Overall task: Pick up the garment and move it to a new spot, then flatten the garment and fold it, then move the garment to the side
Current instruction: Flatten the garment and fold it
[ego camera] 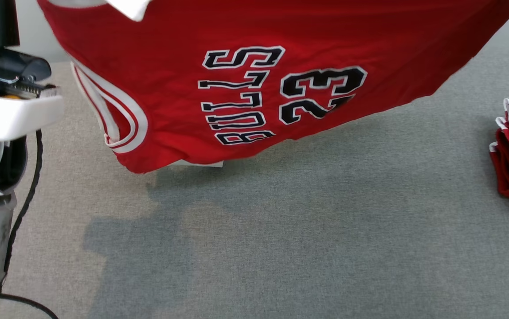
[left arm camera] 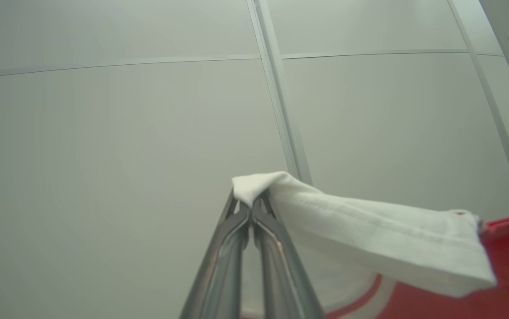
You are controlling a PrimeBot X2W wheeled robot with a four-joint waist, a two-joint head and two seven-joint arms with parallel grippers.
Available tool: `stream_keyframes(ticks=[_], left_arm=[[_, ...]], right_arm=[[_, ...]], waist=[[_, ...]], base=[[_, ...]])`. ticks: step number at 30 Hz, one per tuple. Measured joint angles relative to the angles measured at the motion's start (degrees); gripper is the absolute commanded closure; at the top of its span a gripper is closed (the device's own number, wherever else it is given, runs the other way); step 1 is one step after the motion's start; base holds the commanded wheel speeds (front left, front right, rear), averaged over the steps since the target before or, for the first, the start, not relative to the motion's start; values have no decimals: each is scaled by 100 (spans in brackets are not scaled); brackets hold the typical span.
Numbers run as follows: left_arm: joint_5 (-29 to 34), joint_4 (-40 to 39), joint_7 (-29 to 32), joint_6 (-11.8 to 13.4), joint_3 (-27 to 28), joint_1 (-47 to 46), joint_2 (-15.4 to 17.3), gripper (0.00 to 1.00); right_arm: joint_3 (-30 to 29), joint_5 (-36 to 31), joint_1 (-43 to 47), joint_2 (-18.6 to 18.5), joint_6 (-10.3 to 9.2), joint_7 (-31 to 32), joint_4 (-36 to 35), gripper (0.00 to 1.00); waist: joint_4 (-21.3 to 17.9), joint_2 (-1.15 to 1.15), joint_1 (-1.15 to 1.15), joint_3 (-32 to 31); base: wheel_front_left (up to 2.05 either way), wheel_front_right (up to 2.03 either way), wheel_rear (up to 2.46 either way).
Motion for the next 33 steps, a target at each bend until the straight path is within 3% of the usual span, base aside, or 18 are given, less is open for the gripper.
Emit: stream_keyframes(ticks=[9,17,24,33], left_arm=[[-46,279,165,-57,-124,-409,-23,100],[-105,1148,115,-411,-358,-1412,-180,100],[-52,2607,-87,-709,-587,-2899,-330,100],[-47,4602,-286,-842,-757,-4381,-537,100]], right_arm=[[-5,191,-110,34,0,105,242,100],[59,368,-1093,260,0,9,1092,100],[290,393,-2609,610,0,-368,2406,100],[495,467,-4176,1252,-1,-973,4604,100]], waist=[[-125,0,0,-56],[-174,0,0,346],[-262,0,0,791],[-426,0,0,1032]], base=[[0,0,0],[0,0,0],[0,0,0],[0,0,0]])
